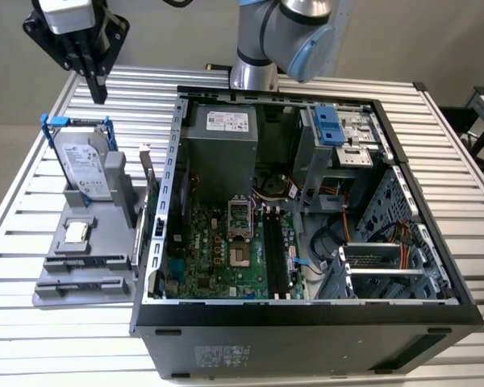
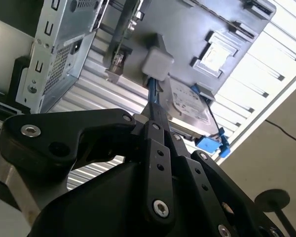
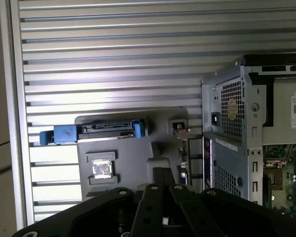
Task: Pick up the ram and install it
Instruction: 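Reach for the ram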
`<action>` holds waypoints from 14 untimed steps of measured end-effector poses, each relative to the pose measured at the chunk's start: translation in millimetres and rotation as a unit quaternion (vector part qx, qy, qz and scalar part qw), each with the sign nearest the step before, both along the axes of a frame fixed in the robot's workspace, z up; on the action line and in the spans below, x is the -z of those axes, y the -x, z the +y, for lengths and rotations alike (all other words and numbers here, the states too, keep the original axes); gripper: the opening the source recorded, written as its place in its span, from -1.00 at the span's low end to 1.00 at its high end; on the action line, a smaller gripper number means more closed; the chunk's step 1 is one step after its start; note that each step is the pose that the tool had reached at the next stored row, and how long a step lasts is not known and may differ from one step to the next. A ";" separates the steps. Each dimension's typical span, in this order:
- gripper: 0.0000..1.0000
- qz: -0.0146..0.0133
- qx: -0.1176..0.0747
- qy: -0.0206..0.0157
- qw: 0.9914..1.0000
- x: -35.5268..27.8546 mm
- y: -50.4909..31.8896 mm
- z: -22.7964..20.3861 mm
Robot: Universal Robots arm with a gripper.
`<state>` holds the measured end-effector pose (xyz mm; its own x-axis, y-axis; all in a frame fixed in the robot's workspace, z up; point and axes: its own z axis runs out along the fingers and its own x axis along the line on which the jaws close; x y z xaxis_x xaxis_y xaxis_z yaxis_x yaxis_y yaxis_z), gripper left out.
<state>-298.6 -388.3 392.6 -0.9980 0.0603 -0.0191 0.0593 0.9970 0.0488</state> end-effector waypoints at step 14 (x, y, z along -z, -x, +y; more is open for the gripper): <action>-1.00 0.000 -0.005 0.000 1.000 0.0 22.7 2.5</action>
